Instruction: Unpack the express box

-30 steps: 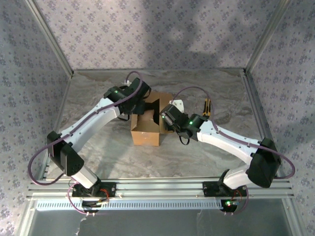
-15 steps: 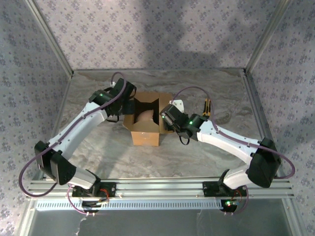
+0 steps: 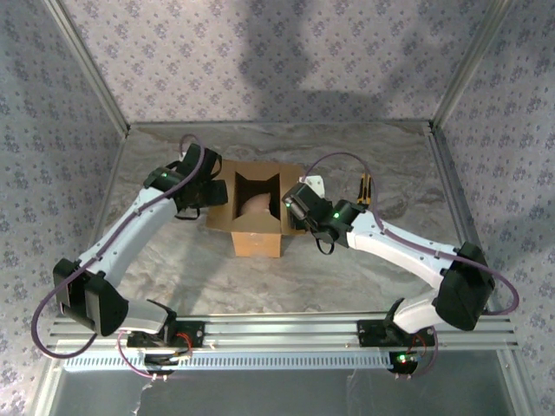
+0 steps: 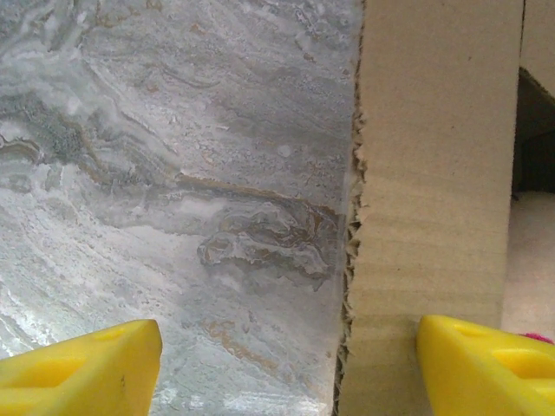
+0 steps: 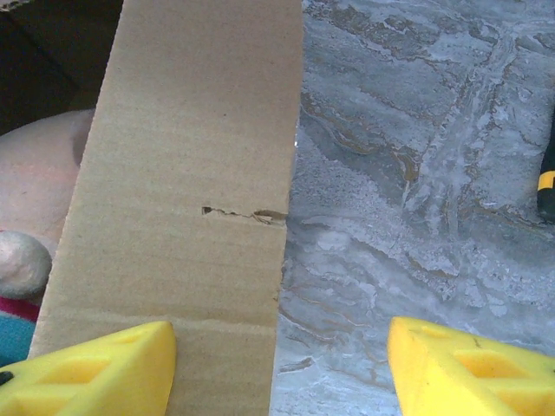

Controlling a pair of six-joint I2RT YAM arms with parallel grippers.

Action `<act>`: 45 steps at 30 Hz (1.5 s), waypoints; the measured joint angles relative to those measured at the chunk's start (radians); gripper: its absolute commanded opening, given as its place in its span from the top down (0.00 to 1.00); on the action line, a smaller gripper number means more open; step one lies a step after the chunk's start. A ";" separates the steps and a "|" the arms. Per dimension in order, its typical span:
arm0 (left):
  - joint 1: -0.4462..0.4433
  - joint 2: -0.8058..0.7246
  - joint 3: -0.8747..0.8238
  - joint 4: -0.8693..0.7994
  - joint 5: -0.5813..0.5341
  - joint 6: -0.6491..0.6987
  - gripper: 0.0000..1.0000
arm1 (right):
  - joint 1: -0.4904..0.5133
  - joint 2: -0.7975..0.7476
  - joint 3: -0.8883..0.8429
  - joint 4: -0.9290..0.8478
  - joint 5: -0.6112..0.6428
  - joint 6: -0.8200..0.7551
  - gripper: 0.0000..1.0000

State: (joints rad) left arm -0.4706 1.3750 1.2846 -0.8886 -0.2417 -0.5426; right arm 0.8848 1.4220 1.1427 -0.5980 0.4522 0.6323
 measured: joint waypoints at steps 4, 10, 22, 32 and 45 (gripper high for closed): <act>0.012 0.000 -0.033 0.023 0.022 0.000 0.23 | -0.017 0.004 0.001 0.001 -0.012 0.000 0.33; 0.019 0.000 -0.069 0.053 0.050 -0.004 0.23 | -0.051 0.014 0.012 0.003 -0.034 -0.018 0.33; 0.019 -0.032 -0.181 0.140 0.105 -0.049 0.24 | -0.155 0.082 0.063 0.028 -0.106 -0.092 0.33; -0.047 -0.055 -0.232 0.174 0.110 -0.113 0.25 | -0.222 0.204 0.157 0.056 -0.178 -0.176 0.35; -0.151 -0.097 -0.280 0.174 0.050 -0.224 0.25 | -0.254 0.376 0.343 0.076 -0.224 -0.269 0.36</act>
State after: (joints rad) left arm -0.6212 1.2778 1.0046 -0.7143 -0.1913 -0.7670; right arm 0.6304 1.7977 1.4857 -0.5220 0.2279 0.3630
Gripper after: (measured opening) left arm 0.751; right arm 0.645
